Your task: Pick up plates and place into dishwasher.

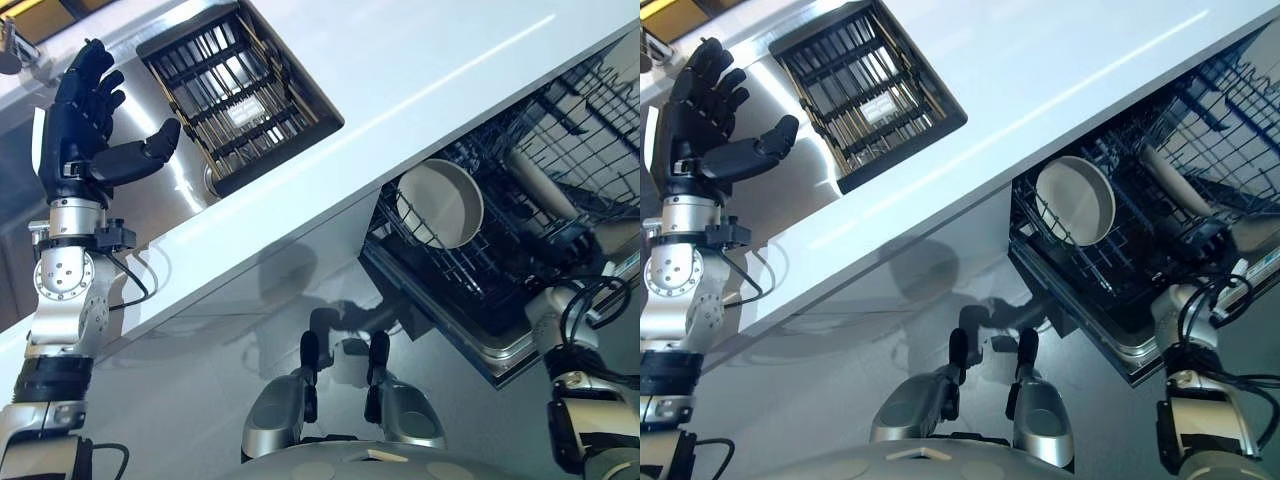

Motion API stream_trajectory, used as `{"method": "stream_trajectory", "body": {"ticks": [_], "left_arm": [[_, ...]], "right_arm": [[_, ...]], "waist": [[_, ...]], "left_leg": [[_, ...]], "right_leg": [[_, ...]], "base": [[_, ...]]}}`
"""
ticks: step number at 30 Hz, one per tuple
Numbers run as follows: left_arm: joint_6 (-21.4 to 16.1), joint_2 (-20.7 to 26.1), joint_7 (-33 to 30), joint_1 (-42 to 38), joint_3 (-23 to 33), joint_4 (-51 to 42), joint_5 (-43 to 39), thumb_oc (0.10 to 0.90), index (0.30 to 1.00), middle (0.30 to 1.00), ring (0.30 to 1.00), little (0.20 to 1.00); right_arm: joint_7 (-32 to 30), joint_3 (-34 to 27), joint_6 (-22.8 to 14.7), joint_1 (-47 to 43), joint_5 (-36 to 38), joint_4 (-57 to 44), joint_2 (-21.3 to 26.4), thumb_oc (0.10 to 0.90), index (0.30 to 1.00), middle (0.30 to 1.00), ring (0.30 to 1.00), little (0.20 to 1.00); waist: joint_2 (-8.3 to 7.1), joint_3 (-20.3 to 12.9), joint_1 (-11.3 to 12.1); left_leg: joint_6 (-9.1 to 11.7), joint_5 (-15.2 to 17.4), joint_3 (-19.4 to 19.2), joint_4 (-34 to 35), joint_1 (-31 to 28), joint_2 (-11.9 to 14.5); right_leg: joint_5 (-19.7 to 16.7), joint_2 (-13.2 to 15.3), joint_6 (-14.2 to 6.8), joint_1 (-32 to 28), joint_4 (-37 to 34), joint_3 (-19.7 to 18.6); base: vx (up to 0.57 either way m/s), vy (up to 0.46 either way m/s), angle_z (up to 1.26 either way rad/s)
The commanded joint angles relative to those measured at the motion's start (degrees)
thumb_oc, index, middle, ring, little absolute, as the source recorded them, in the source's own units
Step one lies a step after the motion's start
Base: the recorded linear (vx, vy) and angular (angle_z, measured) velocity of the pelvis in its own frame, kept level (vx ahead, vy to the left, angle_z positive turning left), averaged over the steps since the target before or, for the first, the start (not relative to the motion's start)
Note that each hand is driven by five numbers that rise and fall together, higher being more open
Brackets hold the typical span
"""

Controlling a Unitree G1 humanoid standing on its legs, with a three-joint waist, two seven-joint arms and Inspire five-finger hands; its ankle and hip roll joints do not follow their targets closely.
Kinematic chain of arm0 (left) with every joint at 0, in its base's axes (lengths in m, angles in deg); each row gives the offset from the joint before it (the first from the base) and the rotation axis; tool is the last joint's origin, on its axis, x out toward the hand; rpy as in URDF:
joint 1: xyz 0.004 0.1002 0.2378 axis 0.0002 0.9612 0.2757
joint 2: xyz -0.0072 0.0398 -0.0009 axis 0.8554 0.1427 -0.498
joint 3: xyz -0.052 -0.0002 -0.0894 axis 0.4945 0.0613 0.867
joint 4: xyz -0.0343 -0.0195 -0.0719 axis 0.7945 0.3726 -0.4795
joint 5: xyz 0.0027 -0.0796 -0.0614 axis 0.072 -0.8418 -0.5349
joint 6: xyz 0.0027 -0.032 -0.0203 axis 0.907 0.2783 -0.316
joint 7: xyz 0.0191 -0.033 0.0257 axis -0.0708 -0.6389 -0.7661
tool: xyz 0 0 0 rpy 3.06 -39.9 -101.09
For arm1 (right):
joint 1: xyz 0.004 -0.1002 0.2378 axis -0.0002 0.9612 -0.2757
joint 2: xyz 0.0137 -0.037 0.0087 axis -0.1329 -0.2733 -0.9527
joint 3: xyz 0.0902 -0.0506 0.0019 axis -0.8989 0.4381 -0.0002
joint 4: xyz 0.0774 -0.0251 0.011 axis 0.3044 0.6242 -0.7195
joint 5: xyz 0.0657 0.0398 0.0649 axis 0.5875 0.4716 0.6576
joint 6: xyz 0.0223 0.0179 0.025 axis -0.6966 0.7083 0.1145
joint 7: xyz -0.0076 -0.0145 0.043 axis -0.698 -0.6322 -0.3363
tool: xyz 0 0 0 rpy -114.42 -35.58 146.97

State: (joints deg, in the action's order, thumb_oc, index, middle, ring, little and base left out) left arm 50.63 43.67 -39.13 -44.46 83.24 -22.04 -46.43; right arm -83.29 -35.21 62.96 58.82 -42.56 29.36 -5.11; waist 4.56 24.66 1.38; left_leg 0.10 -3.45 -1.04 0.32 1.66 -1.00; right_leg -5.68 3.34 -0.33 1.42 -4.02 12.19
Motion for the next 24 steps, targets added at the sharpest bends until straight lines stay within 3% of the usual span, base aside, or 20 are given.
{"method": "stream_trajectory", "body": {"ticks": [1,5,10,17,20,24], "left_arm": [[-4.23,4.17,0.42,-5.83,2.67,-2.11,-2.81,0.8,0.9,0.9,0.9,0.9],[-4.23,3.83,1.06,-6.09,2.57,-1.72,-3.12,0.8,0.9,0.9,0.9,0.9],[-4.18,2.73,2.14,-5.51,2.18,-2.12,-2.67,0.8,0.9,0.9,0.9,0.9],[-4.35,1.2,2.28,-4.21,1.69,-1.59,-1.91,0.8,0.9,0.9,0.9,0.9],[-4.28,0.55,1.78,-4.29,1.1,-0.9,-1.7,0.8,0.9,0.9,0.9,0.9],[-3.29,0.64,1.02,-5.57,-0.46,-0.04,-1.64,0.8,0.9,0.9,0.9,0.9]], "right_arm": [[8.43,2.76,0.25,-5.24,4.91,-0.31,4.64,0.8,0.9,0.9,0.9,0.9],[14.19,2.54,-1.62,-5.9,11.86,0.73,4.39,0.8,0.9,0.9,0.9,0.9],[24.25,2.13,-8.02,-5.69,21.6,-6.19,2.52,0.8,0.9,0.9,0.9,0.9],[33.67,4.82,-11.98,-7.9,23.25,-17.65,0.04,0.8,0.9,0.9,0.9,0.9],[33.36,7.46,-13.96,-10.63,20.19,-22.34,-1.5,0.8,0.9,0.9,0.9,0.9],[31.75,11.89,-13.83,-16.12,13.78,-27.21,-2.38,0.8,0.9,0.9,0.9,0.9]], "waist": [[1.57,-0.39,1.23],[2.03,0.57,1.52],[2.18,1.11,1.38],[1.84,0.53,1.27],[1.4,0.16,1.61],[0.9,-0.4,2.46]], "left_leg": [[-0.61,6.87,0.16,-7.98,4.94,-2.28],[-0.77,6.56,0.58,-8.2,5.72,-2.37],[-0.88,6.68,0.95,-8.08,4.98,-2.69],[-0.89,6.47,0.68,-7.77,4.29,-2.75],[-1.02,6.54,0.76,-7.79,3.95,-2.82],[-1.31,6.79,1.14,-8.45,3.71,-3.03]], "right_leg": [[14.89,-2.09,2.04,5.59,18.57,1.42],[15.73,-1.67,2.45,7.1,20.95,1.87],[16.72,-0.96,2.55,6.74,22.12,2.22],[15.02,-0.86,2.0,5.18,18.68,2.14],[14.66,-1.05,1.94,4.37,17.68,1.79],[14.39,-1.02,2.09,3.54,17.09,1.72]], "base": [[0.0,0.0,0.0],[0.0,-0.006,0.04],[0.03,0.01,0.01],[0.05,0.047,0.0],[0.06,0.044,-0.03],[0.06,0.036,0.0]]}}
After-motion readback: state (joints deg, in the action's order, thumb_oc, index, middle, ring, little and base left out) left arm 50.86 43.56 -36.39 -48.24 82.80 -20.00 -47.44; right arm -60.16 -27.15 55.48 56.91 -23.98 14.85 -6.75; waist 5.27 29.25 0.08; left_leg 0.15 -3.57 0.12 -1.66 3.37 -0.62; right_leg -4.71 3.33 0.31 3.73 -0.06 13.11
